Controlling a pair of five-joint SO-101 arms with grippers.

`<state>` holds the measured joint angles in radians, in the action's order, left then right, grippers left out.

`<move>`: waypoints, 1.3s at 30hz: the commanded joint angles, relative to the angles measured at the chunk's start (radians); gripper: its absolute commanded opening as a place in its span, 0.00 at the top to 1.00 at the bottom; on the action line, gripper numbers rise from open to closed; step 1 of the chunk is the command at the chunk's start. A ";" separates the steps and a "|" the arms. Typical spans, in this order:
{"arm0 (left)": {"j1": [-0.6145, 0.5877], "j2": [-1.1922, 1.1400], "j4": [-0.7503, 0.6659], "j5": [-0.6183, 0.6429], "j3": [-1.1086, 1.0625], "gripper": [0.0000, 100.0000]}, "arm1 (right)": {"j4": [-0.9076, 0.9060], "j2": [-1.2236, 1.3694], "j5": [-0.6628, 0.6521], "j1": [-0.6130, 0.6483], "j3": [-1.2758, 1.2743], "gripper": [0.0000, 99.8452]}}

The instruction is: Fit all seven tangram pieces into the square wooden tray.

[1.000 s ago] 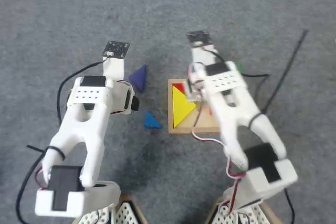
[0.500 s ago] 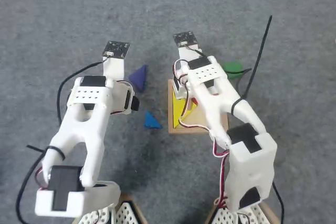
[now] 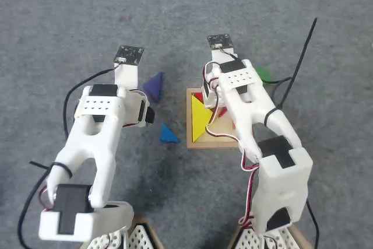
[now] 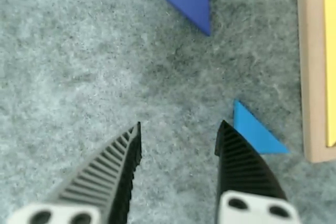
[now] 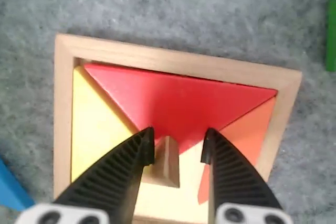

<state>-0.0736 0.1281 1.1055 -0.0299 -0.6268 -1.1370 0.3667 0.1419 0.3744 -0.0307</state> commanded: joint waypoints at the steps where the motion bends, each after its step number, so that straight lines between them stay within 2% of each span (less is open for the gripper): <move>1: 0.000 0.014 -0.020 -0.002 0.008 0.78 | -0.016 -0.130 0.011 -0.019 -0.009 0.85; 12: 0.000 0.014 -0.020 -0.002 0.008 0.78 | 0.044 -0.335 0.009 -0.051 -0.232 0.85; 17: 0.000 0.014 -0.020 -0.002 0.008 0.78 | 0.050 -0.338 0.003 -0.062 -0.244 0.85; 24: 0.000 0.014 -0.020 -0.002 0.008 0.78 | 0.047 -0.349 -0.080 -0.038 -0.325 0.85; 29: 0.000 0.014 -0.020 -0.002 0.008 0.78 | 0.122 -0.338 -0.091 -0.022 -0.396 0.85; 39: 0.000 0.014 -0.020 -0.002 0.008 0.78 | 0.165 -0.328 -0.092 -0.045 -0.344 0.85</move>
<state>-0.0736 0.1281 1.1055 -0.0299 -0.6268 -0.9881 0.0921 0.0667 0.3422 -0.4358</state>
